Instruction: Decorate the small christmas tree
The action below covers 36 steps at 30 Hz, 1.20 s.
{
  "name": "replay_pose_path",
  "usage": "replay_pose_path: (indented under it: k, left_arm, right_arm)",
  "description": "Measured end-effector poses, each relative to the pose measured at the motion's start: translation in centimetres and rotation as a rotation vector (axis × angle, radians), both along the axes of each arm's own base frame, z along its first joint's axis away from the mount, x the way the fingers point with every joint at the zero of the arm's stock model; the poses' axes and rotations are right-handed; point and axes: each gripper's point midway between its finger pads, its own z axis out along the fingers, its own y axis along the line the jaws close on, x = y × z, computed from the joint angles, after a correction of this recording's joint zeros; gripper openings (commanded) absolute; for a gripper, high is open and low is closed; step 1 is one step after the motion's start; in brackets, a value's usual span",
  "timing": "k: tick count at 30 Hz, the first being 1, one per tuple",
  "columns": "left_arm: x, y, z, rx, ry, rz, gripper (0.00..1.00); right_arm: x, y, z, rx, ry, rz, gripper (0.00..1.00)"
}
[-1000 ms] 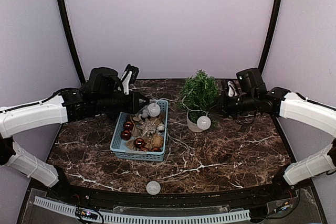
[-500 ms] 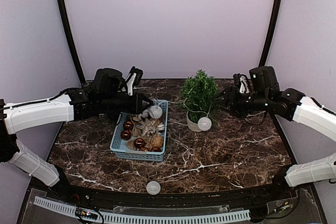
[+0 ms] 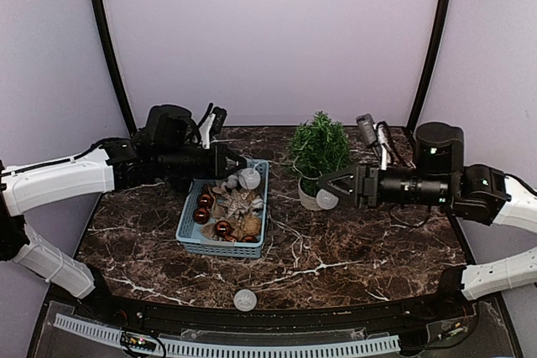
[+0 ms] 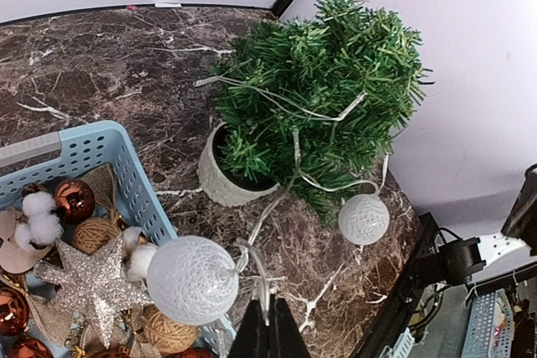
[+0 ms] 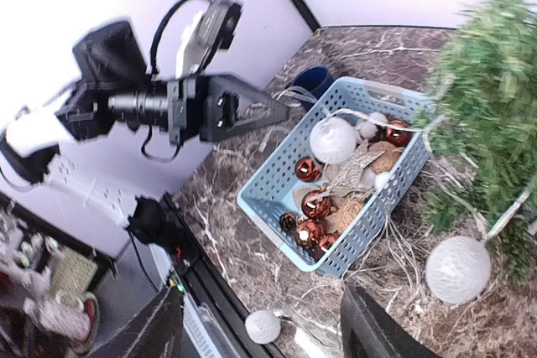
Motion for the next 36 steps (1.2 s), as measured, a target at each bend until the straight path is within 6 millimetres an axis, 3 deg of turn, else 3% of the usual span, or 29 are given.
replay_pose_path:
  k: [4, 6, 10, 16, 25, 29, 33, 35, 36]
  left_arm:
    - [-0.3, 0.0, 1.5, -0.031, 0.002, -0.008, 0.0]
    - [-0.5, 0.1, 2.3, -0.044, 0.0, -0.013, 0.0]
    - [-0.7, 0.2, 3.4, -0.06, -0.001, -0.019, 0.0]
    - [-0.8, 0.3, 3.7, -0.07, 0.013, -0.021, 0.0]
    - [-1.2, 0.3, 3.4, -0.064, 0.037, -0.035, 0.0]
    - [-1.3, 0.3, 3.4, -0.066, 0.039, -0.041, 0.0]
    - [-1.3, 0.3, 3.5, -0.068, 0.04, -0.043, 0.0]
    - [-1.3, 0.3, 3.5, -0.069, 0.039, -0.043, 0.0]
    - [-1.3, 0.3, 3.5, -0.069, 0.039, -0.043, 0.0]
  right_arm:
    - [-2.4, 5.8, -1.8, -0.115, -0.078, 0.121, 0.57]
    - [-2.5, 8.5, -3.8, -0.192, -0.112, 0.143, 0.57]
    - [-0.8, 11.0, -8.3, -0.313, -0.156, 0.111, 0.58]
    - [2.6, 12.4, -12.9, -0.435, -0.208, -0.014, 0.58]
    - [6.5, 13.0, -16.1, -0.488, -0.226, -0.114, 0.47]
    - [8.2, 13.3, -17.3, -0.496, -0.226, -0.149, 0.35]
    - [9.1, 13.8, -18.2, -0.501, -0.242, -0.156, 0.16]
    - [9.3, 14.0, -18.4, -0.504, -0.258, -0.151, 0.01]
    - [9.4, 14.1, -18.3, -0.496, -0.259, -0.155, 0.0]
